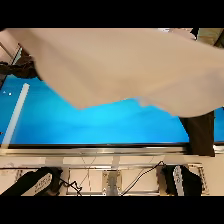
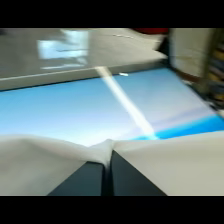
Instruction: Fold the shirts.
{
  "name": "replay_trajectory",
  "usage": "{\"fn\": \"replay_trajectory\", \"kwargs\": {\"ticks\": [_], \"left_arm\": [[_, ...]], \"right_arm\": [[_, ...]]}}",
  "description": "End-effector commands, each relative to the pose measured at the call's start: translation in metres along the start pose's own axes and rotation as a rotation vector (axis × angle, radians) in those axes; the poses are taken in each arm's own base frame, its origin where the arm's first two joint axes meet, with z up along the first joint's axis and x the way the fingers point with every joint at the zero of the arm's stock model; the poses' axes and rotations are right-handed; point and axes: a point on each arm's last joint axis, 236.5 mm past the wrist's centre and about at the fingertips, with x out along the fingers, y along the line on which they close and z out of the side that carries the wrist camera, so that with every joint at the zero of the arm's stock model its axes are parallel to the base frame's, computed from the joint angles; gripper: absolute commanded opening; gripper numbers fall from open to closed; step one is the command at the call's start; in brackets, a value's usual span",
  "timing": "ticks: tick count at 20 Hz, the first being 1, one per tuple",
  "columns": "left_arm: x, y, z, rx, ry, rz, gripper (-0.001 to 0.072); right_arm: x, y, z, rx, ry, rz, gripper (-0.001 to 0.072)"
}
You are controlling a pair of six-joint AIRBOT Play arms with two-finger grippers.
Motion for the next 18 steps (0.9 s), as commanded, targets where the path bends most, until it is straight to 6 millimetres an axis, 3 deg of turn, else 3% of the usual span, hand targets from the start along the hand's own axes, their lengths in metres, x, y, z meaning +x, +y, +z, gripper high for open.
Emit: {"fn": "replay_trajectory", "kwargs": {"ticks": [1, 3, 5, 7, 8, 9, 10, 11, 12, 14, 16, 18], "left_arm": [[-0.007, 0.056, -0.062, -0.102, 0.238, 0.240, 0.0010], [0.028, 0.056, -0.130, -0.183, 0.512, 0.161, 0.0011], [0.070, 0.063, -0.191, -0.271, 0.728, 0.095, 0.0011], [0.122, 0.086, -0.234, -0.324, 0.814, 0.102, 0.0013], [0.156, 0.102, -0.244, -0.351, 0.786, 0.113, 0.0014], [0.194, 0.118, -0.247, -0.386, 0.713, 0.126, 0.0016], [0.228, 0.131, -0.242, -0.424, 0.612, 0.126, 0.0114], [0.261, 0.140, -0.227, -0.473, 0.477, 0.110, 0.0500], [0.285, 0.147, -0.205, -0.543, 0.337, 0.095, 0.0707], [0.307, 0.161, -0.155, -0.613, 0.080, 0.071, 0.0703], [0.305, 0.170, -0.133, -0.563, -0.007, 0.077, 0.0702], [0.299, 0.163, -0.146, -0.483, 0.095, 0.060, 0.0701]], "right_arm": [[0.057, 0.045, 0.012, 0.111, -0.003, 0.315, 0.0020], [0.105, 0.065, 0.002, 0.224, 0.031, 0.499, 0.0021], [0.156, 0.084, -0.022, 0.313, 0.103, 0.607, 0.0021], [0.215, 0.115, -0.062, 0.350, 0.200, 0.652, 0.0021], [0.244, 0.131, -0.084, 0.355, 0.237, 0.651, 0.0021], [0.275, 0.150, -0.106, 0.362, 0.263, 0.638, 0.0022], [0.303, 0.164, -0.124, 0.377, 0.267, 0.616, 0.0022], [0.332, 0.175, -0.142, 0.381, 0.255, 0.572, 0.0025], [0.355, 0.180, -0.156, 0.371, 0.237, 0.518, 0.0058], [0.380, 0.187, -0.177, 0.353, 0.222, 0.460, 0.0393], [0.384, 0.189, -0.195, 0.291, 0.260, 0.450, 0.0396], [0.381, 0.168, -0.226, 0.200, 0.373, 0.385, 0.0377]]}}
